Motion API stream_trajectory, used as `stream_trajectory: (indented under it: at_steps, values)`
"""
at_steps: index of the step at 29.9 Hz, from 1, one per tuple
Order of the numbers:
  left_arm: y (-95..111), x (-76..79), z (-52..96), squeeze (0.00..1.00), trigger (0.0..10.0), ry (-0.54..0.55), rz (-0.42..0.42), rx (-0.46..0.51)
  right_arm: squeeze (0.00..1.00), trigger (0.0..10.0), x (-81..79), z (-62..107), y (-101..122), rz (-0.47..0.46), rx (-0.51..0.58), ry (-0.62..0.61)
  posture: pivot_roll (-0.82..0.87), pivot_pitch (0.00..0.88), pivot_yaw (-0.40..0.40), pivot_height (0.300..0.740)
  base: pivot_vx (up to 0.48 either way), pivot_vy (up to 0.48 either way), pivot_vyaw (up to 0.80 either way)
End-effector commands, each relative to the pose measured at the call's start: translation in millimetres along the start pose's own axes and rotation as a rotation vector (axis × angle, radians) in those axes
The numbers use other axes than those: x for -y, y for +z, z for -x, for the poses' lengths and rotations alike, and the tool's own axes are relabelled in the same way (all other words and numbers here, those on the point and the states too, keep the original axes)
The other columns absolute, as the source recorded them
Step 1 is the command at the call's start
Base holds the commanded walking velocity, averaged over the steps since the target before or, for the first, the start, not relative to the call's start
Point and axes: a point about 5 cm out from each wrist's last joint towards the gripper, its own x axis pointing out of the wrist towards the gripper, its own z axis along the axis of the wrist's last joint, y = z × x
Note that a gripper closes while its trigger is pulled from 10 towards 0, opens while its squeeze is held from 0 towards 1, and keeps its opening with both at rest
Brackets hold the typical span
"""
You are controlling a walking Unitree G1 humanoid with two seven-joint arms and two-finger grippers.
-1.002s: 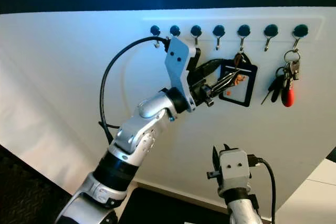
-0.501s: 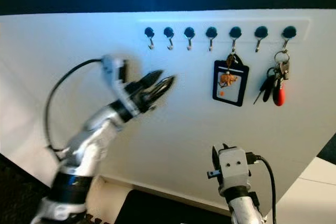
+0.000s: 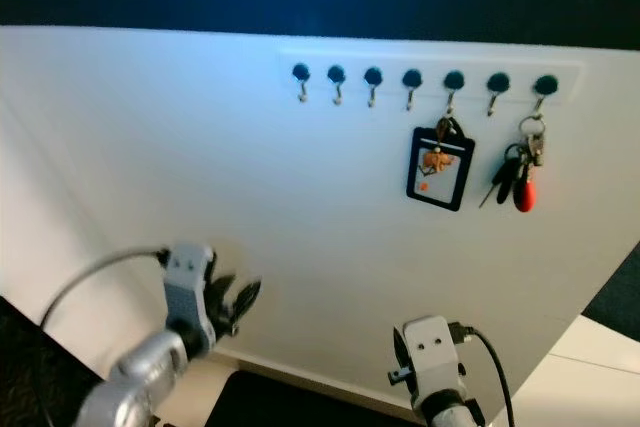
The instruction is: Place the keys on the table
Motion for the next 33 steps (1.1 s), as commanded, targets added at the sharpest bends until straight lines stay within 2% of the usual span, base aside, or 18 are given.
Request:
stream_trajectory:
  at_steps: [1,3,10,16,30,33]
  values:
    - [-7.5,-3.1,2.0,0.00,10.0,0.019,-0.043,-0.022,0.00,10.0,1.9,3.3,-7.4,-0.011,-0.024,-0.015,0.00,0.156,0.061,0.740,0.000,0.000,0.00]
    - [-21.1,-1.9,6.2,0.00,10.0,0.027,-0.047,-0.072,0.00,10.0,4.7,5.4,-15.1,-0.036,-0.057,-0.038,0.00,0.155,0.060,0.740,0.000,0.000,0.00]
    - [-25.2,2.8,8.9,0.00,10.0,0.019,-0.056,-0.090,0.00,10.0,3.7,7.2,-19.5,-0.047,-0.062,-0.038,0.00,0.156,0.063,0.740,0.000,0.000,0.00]
    - [-25.1,4.1,2.6,0.00,10.0,0.037,-0.083,-0.056,0.00,10.0,2.5,5.9,-22.9,-0.051,-0.055,-0.036,0.00,0.156,0.065,0.740,0.000,0.000,-0.71]
    - [-20.1,4.7,-0.9,0.00,10.0,0.040,-0.090,-0.033,0.00,10.0,1.7,7.0,-25.9,-0.048,-0.056,-0.036,0.00,0.159,0.068,0.740,0.000,0.000,-0.75]
    - [-20.0,4.8,-1.4,0.00,10.0,0.041,-0.091,-0.029,0.00,10.0,1.4,6.5,-25.9,-0.043,-0.054,-0.035,0.00,0.159,0.068,0.740,0.000,0.000,-0.28]
